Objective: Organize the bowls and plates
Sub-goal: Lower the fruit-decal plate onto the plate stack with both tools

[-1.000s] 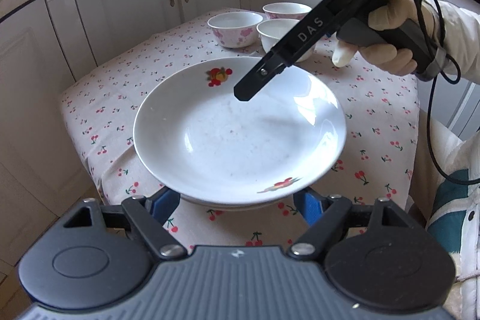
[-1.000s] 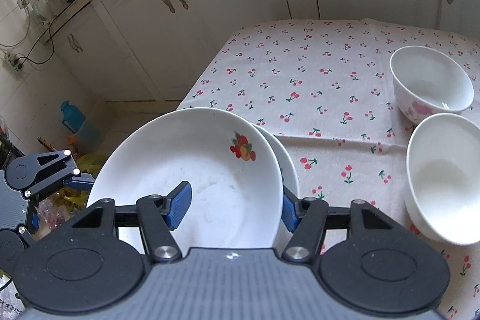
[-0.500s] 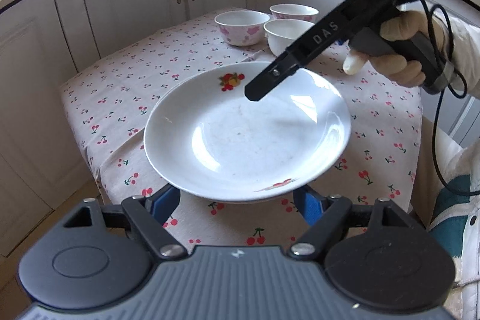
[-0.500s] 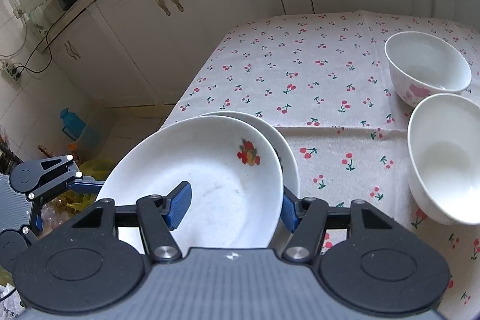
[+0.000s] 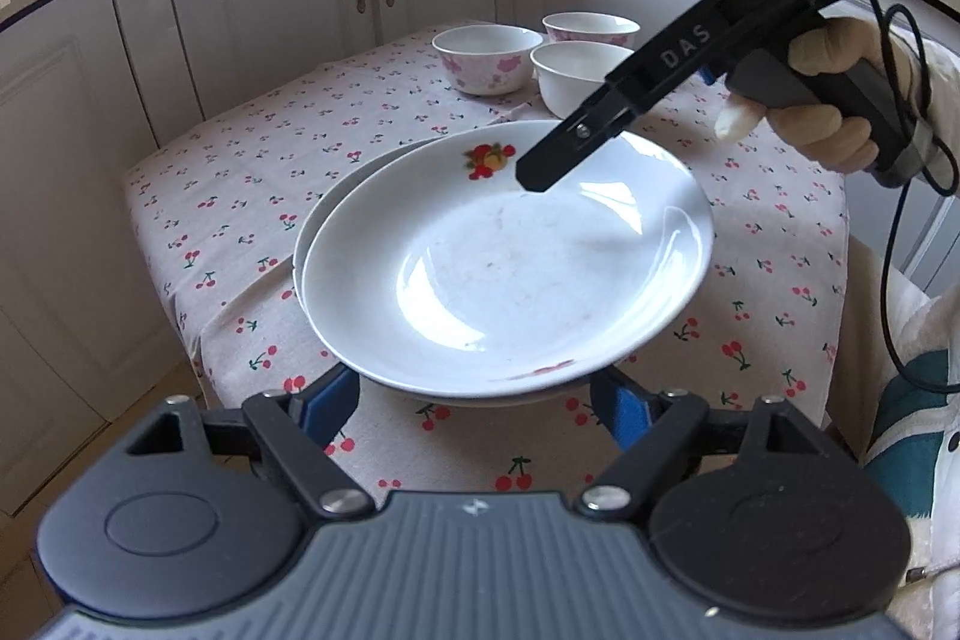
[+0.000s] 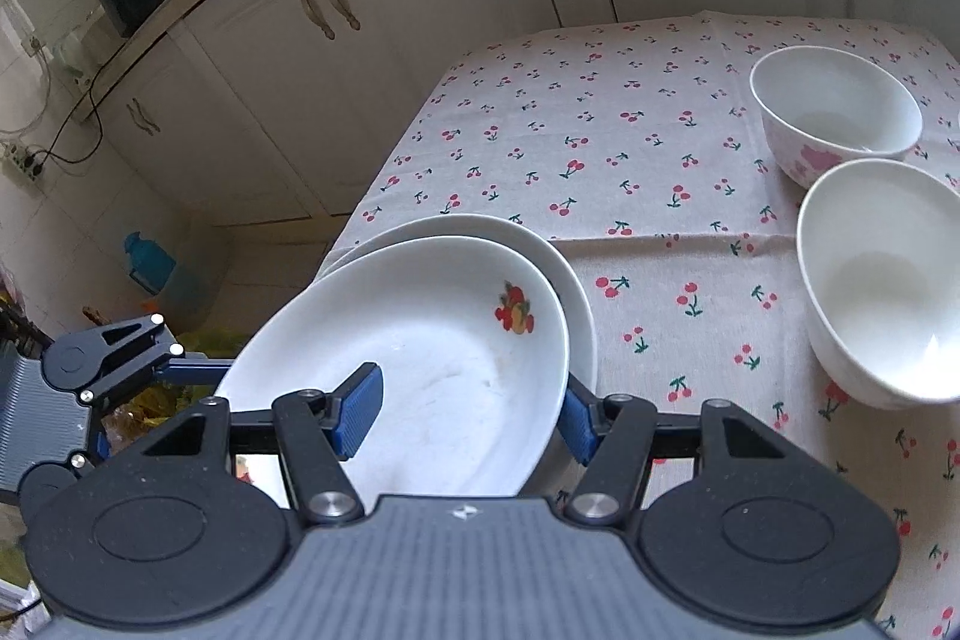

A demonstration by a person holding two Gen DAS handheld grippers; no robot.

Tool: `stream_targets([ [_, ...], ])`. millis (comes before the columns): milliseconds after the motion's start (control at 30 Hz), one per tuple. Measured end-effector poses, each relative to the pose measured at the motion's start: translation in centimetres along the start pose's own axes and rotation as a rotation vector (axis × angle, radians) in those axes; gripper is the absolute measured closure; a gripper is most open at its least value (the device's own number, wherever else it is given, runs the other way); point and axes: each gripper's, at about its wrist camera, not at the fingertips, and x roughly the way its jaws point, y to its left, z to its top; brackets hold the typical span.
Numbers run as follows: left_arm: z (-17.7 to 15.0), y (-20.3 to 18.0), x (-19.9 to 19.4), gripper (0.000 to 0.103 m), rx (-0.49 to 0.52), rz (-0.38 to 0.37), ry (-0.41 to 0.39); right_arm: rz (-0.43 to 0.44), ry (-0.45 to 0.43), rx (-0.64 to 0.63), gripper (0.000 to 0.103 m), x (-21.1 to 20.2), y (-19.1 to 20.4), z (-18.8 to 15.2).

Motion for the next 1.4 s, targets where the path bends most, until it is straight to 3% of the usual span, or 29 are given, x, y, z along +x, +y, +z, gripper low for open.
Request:
stream_targets([
  [567, -1.0, -0.2, -0.3, 0.011, -0.125, 0.044, -0.068, -0.026, -0.023, 0.003, 0.032, -1.8, 0.8, -0.9],
  [1100, -1.9, -2.4, -1.3, 0.011, -0.239, 0.107, -0.069, -0.060, -0.022, -0.038, 0.032, -2.2, 1.6, -1.4],
  [1400, -1.4, -4.0, -2.2, 0.011, -0.246, 0.132, -0.097, -0.076, -0.011, -0.046, 0.032, -2.4, 1.6, -1.6],
])
